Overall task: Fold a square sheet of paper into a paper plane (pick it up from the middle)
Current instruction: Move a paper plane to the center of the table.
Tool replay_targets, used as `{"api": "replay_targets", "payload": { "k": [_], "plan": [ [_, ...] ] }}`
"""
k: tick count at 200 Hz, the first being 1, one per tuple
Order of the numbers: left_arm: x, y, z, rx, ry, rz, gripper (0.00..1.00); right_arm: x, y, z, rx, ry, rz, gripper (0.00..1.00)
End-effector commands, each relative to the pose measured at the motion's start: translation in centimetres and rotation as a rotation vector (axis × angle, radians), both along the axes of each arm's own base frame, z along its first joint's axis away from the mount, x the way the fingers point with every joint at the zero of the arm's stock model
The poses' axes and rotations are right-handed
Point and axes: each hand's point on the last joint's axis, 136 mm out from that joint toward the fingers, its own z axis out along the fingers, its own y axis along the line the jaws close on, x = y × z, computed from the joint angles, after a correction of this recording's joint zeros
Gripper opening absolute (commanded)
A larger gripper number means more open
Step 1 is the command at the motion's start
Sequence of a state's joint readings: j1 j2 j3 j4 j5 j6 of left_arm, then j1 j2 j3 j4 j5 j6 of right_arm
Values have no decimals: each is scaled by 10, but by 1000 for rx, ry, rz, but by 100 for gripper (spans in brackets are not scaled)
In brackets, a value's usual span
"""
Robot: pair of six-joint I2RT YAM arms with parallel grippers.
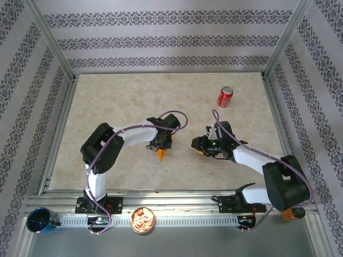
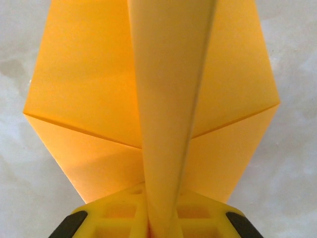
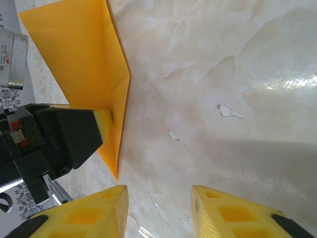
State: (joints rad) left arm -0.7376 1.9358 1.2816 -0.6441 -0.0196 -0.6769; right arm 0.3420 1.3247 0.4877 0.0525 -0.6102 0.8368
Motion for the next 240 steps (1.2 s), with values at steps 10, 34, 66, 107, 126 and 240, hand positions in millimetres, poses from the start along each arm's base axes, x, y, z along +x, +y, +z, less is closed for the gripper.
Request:
{"api": "replay_targets", "payload": {
  "k": [10, 34, 66, 107, 126, 240],
  "plan": [
    [-6, 7, -11, 25, 58, 15, 15, -1, -3, -5, -12, 7, 0, 40],
    [-5, 8, -15, 30, 62, 24, 19, -1, -3, -5, -11, 11, 1, 39],
    [-9, 9, -28, 16, 82, 50, 26, -1, -3, -3, -9, 4, 2, 40],
    [-8, 8, -33, -23, 86, 110, 30, -2, -3, 0, -9, -2, 3, 40],
    [-4, 6, -29, -36, 66, 140, 31, -1, -4, 1, -9, -5, 7, 40],
    [16, -5, 43, -122, -50, 154, 45, 3, -50, 50, -184, -172, -58, 39]
  ]
}}
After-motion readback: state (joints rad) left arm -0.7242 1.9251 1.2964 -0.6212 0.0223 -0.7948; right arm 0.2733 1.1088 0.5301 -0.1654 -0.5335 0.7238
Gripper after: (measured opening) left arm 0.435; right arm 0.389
